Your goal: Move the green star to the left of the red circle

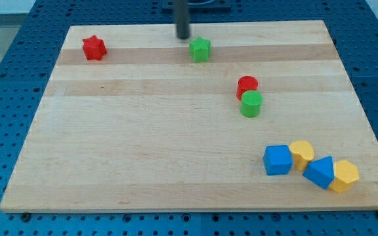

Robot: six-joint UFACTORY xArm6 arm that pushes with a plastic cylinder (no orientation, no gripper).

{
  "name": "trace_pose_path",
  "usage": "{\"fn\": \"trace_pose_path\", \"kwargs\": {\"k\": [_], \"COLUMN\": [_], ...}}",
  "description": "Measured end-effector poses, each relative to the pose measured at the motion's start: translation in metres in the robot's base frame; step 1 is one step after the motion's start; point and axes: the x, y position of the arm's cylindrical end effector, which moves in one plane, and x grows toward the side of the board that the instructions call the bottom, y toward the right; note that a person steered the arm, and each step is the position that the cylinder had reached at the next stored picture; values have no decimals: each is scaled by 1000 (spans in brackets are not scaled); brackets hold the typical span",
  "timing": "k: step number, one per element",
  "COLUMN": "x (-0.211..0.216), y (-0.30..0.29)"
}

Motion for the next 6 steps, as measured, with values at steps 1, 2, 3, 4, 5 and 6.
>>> {"fn": "trace_pose_path", "kwargs": {"k": [1, 2, 3, 4, 5, 6], "x": [-1, 3, 36, 109, 153, 156], "y": [15, 15, 1, -31, -45, -45]}}
